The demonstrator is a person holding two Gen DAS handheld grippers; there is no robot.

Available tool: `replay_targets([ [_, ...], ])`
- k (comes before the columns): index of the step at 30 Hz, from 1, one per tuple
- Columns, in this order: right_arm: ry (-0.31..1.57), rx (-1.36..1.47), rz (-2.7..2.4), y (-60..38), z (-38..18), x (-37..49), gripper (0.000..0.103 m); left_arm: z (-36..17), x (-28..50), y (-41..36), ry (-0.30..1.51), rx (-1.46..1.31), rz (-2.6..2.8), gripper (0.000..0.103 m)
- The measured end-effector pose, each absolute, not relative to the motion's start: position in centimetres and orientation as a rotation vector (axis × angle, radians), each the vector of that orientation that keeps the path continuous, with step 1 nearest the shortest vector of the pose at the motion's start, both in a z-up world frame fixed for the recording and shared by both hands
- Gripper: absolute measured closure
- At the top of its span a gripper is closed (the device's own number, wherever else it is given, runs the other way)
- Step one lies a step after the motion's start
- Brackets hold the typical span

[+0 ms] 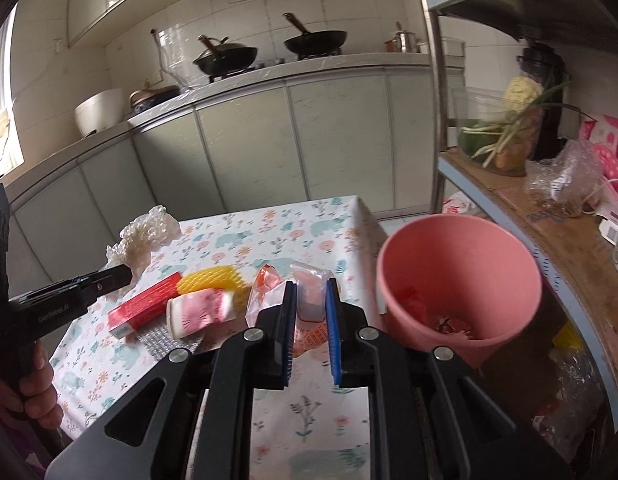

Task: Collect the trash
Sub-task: 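Carry the clear plastic and small bag over the pink bucket with both tools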

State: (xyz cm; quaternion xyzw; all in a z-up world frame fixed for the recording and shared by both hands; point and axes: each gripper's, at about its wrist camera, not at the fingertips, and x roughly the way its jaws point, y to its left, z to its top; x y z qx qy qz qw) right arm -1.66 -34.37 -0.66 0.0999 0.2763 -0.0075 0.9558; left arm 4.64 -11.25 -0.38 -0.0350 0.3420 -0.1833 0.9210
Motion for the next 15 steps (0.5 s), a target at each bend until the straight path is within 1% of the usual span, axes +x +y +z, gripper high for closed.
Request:
replay_targets([
  [15,0.516,0.259,-0.268,-43.9,-1.7,-1.0,0.088,-0.5,7.0,-24.8,0.67,0.033,-0.632,0.08],
])
